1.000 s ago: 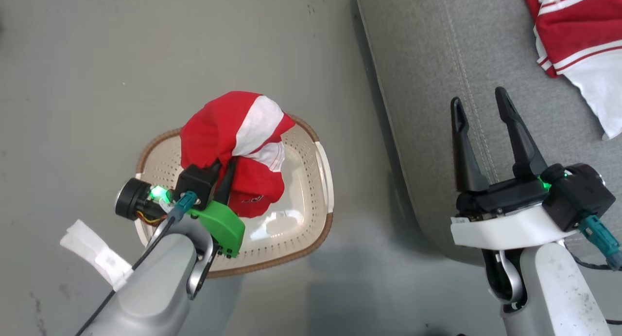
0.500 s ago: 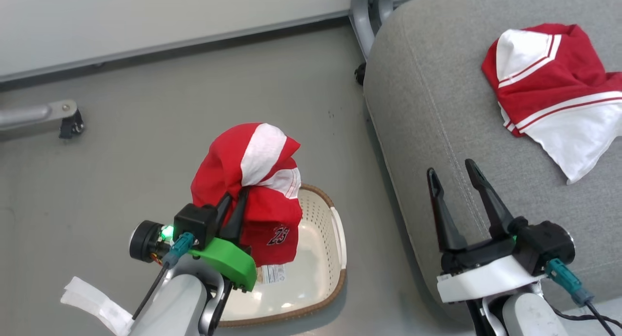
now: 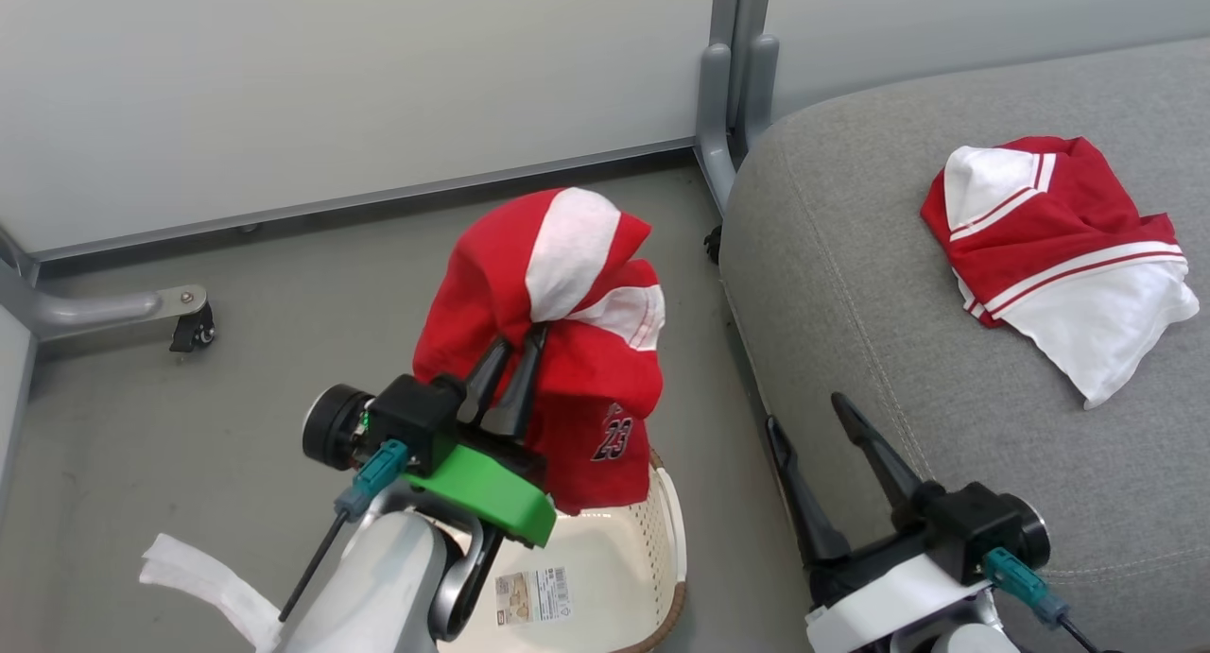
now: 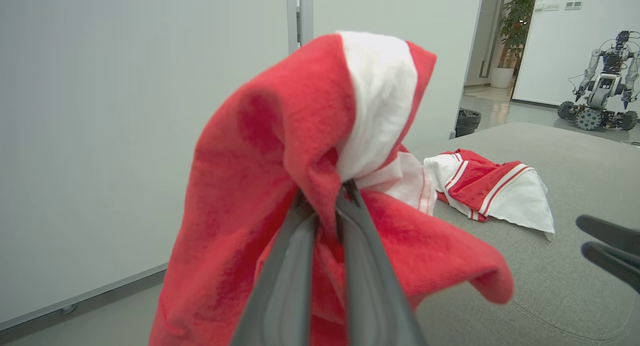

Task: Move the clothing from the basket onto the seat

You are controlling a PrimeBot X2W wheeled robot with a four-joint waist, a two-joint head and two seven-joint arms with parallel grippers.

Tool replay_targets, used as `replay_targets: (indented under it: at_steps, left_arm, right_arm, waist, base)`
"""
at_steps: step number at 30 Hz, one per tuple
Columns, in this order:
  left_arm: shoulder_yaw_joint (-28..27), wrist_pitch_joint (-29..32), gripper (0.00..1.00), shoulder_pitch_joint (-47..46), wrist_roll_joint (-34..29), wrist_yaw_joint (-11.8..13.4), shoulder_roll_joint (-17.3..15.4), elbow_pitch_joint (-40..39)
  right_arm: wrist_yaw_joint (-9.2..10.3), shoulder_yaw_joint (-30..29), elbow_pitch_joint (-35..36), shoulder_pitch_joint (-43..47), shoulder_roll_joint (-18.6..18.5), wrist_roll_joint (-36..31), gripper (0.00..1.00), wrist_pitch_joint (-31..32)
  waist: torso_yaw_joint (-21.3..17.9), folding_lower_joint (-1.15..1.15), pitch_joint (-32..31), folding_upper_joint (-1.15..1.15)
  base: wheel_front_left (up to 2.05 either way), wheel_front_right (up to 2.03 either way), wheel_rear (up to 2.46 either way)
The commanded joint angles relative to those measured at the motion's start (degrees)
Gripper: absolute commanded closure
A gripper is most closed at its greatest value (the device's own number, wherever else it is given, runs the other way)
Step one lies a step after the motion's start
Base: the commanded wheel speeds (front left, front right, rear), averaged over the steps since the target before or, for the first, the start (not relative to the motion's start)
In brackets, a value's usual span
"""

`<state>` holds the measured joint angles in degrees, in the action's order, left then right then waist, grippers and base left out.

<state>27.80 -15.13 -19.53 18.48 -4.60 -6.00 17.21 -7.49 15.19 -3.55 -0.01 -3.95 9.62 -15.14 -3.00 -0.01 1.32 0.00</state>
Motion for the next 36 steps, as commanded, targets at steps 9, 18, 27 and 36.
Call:
replay_targets:
  at_steps: [9, 18, 27, 36]
  left_arm:
    - [5.2, 3.4, 1.00, -3.5, 1.6, -1.8, 1.3, -5.1]
    - [10.9, 7.5, 1.00, -4.2, 3.5, -2.4, 2.0, -9.1]
    - [13.8, 8.9, 1.00, -4.1, 4.8, -2.5, 2.4, -9.9]
    - [14.8, 8.8, 1.00, -4.3, 6.4, -2.3, 2.6, -10.1]
  right_arm:
    - [0.01, 7.6, -6.1, -4.4, -1.8, 2.1, 0.00, 0.0]
    - [0.01, 11.1, -9.3, -9.3, -1.5, 2.5, 0.00, 0.0]
    - [0.01, 9.5, -8.1, -10.4, -1.1, 1.1, 0.00, 0.0]
    - [0.01, 10.3, -12.7, -10.1, -1.3, 1.6, 1.00, 0.0]
  waist:
    - [-0.2, 0.01, -0.9, 0.00]
    - [-0.2, 0.01, -1.0, 0.00]
    - [0.7, 0.01, -1.1, 0.00]
    - [1.5, 0.01, -1.6, 0.00]
  base:
    - [0.00, 0.00, 0.00]
    - [0.00, 0.00, 0.00]
    - [0.00, 0.00, 0.00]
    - [0.00, 0.00, 0.00]
